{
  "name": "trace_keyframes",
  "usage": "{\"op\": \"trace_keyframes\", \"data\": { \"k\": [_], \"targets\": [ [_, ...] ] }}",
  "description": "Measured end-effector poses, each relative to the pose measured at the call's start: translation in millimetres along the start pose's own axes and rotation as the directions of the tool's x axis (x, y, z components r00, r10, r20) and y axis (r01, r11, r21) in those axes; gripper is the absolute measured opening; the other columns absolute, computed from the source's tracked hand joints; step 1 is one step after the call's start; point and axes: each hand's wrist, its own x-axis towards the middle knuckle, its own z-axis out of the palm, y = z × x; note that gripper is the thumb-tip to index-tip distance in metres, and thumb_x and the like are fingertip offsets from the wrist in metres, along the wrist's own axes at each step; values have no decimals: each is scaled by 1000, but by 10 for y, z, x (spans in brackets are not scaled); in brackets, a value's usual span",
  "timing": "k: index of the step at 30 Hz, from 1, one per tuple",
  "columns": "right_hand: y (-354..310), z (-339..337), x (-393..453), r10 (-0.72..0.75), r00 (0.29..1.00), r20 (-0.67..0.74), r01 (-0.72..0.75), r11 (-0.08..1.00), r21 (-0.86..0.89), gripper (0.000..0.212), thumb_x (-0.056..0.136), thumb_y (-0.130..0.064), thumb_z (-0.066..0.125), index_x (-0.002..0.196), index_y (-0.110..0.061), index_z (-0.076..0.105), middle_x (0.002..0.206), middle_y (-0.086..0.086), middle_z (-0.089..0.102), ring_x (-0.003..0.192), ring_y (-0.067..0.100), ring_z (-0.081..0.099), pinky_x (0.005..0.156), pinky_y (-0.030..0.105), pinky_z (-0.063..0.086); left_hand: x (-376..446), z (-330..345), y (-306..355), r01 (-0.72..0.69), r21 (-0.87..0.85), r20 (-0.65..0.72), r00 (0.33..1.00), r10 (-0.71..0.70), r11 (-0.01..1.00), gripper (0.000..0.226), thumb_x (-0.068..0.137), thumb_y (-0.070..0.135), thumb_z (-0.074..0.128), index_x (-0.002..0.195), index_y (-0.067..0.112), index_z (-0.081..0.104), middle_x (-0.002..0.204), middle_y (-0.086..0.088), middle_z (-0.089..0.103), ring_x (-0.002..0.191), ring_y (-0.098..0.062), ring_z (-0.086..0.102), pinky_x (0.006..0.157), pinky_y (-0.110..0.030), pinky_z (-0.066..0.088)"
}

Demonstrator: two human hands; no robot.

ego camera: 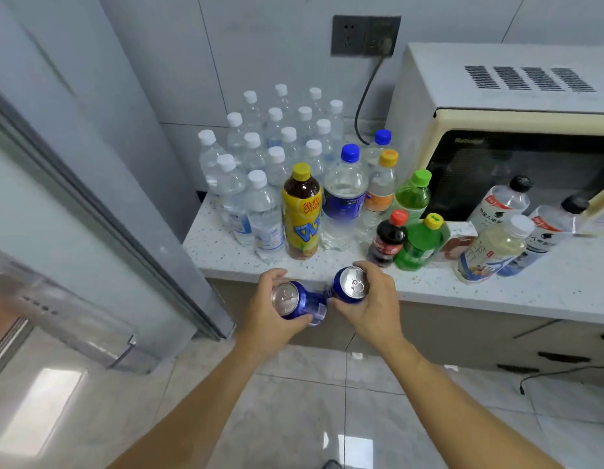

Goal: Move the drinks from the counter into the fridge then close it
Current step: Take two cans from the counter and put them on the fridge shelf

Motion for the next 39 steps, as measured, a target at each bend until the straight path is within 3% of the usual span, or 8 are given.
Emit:
{"op": "trace_keyframes", "data": {
  "k": [5, 10, 14, 16, 19, 23, 28, 39],
  "targets": [
    [-503, 352, -809, 187, 979, 79, -202, 930, 308, 74, 58, -28, 94, 117, -35, 49, 109, -23, 61, 100, -4, 61, 84, 15, 50, -871, -628, -312, 120, -317, -45, 989, -142, 941, 76, 51, 30, 91, 115, 47, 54, 108, 23, 64, 97, -5, 68, 74, -18, 55],
    [-1095, 958, -1681, 287, 931, 227, -364, 787, 498, 70, 59, -11, 95, 116, -27, 58, 112, -5, 67, 96, 8, 68, 80, 26, 57, -1784, -1464, -741, 235, -704, -56, 923, -381, 671, 70, 48, 23, 88, 114, 27, 64, 105, -8, 73, 87, -23, 72, 65, -36, 57],
    [-1714, 1542, -2249, 333, 819, 467, -572, 532, 624, 64, 54, -18, 91, 114, -25, 69, 111, 10, 74, 91, 21, 72, 76, 37, 57, -2466, -2268, -1080, 202, -911, -15, 855, -518, 359, 49, 67, 12, 82, 112, 18, 62, 99, -9, 75, 83, -26, 74, 62, -45, 58],
    [-2009, 1868, -2490, 323, 751, 577, -660, 418, 625, 65, 56, -24, 87, 119, -22, 69, 104, 11, 75, 83, 20, 71, 67, 35, 56, -2759, -2682, -1267, 140, -950, -35, 838, -544, 277, 41, 75, 24, 72, 115, 21, 61, 103, -8, 74, 87, -26, 73, 63, -46, 58],
    [-2361, 2322, -2772, 325, 644, 692, -765, 281, 580, 61, 67, -30, 78, 125, -17, 63, 91, 5, 75, 74, 18, 72, 66, 37, 58, -3123, -3210, -1481, 105, -977, -23, 810, -586, 184, 54, 81, 45, 60, 129, 22, 57, 116, -9, 71, 98, -28, 71, 71, -47, 58],
    [-2800, 2889, -3047, 328, 487, 810, -871, 112, 478, 56, 70, -44, 76, 116, -11, 69, 106, 10, 76, 86, 24, 76, 66, 44, 61, -3496, -3842, -1750, 69, -979, -72, 760, -646, 190, 71, 78, 64, 57, 133, 19, 58, 115, -3, 73, 97, -21, 73, 78, -42, 57],
    [-3287, 3567, -3154, 321, 371, 871, -928, 92, 361, 66, 74, -45, 79, 126, -8, 62, 119, 16, 71, 102, 32, 71, 87, 49, 57, -3604, -4445, -2013, 12, -982, -127, 698, -705, 188, 73, 75, 56, 64, 138, 21, 53, 127, -7, 67, 106, -26, 67, 67, -39, 58],
    [-4221, 5225, -2510, 260, 368, 893, -911, 293, 290, 50, 69, -27, 82, 113, -9, 67, 97, 11, 74, 83, 25, 72, 76, 43, 61, -2799, -5939, -2655, 29, -913, -272, 699, -662, 406, 50, 82, 31, 71, 130, 23, 58, 116, -13, 70, 95, -27, 72, 70, -43, 58]
  ]
}}
